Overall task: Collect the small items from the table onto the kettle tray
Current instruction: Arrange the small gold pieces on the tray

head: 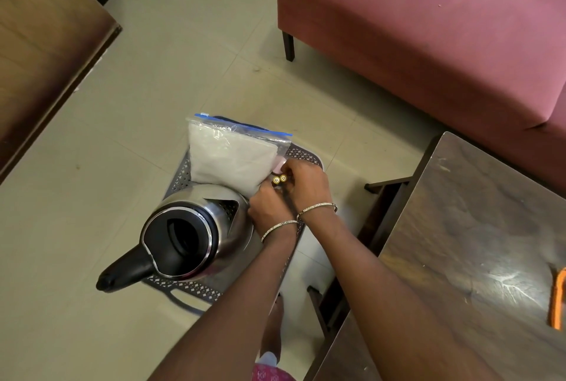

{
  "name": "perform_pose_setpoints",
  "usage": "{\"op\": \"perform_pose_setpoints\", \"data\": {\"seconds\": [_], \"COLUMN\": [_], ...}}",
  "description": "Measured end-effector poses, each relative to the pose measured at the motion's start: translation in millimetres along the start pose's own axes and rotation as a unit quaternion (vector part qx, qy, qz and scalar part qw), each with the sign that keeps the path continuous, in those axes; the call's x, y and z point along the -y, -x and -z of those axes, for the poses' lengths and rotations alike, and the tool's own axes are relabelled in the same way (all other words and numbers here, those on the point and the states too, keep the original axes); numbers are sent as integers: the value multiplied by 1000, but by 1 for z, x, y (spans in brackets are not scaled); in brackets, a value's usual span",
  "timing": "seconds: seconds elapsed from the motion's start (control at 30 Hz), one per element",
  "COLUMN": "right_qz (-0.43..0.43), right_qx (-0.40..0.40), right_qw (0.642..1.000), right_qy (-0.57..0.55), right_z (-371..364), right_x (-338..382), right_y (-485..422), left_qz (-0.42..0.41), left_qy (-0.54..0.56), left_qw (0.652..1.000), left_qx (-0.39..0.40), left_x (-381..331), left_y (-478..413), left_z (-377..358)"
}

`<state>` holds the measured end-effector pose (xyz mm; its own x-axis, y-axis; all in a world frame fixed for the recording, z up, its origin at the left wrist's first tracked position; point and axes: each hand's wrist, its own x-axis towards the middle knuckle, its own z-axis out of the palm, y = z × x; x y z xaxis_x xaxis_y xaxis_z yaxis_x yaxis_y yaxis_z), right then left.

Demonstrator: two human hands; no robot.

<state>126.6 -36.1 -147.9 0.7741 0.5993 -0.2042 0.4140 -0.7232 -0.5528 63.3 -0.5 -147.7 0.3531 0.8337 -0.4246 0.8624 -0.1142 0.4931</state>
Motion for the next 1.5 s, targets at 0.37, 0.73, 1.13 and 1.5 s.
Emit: {"op": "perform_pose_setpoints", "data": {"seconds": [0.37, 0.73, 1.13, 1.5], "right_qz": [-48, -149, -284, -349], "right_qx": [33, -153, -245, -314], "right_qw": [998, 965, 903, 858], "right_qy": [-31, -149, -209, -207], "right_z": [12, 50, 109, 182], "right_x": [1, -34, -131, -268], "right_y": [15, 139, 297, 442], "left_qz": [-4, -136, -326, -362], "left_qy": [-13, -22, -46, -55], "left_qw": [1000, 990, 937, 914], "left_qx": [-9, -1, 117, 176], "left_x": [4, 9, -2, -21], "left_y": [20, 117, 270, 425], "left_z": [11, 35, -21, -133]}}
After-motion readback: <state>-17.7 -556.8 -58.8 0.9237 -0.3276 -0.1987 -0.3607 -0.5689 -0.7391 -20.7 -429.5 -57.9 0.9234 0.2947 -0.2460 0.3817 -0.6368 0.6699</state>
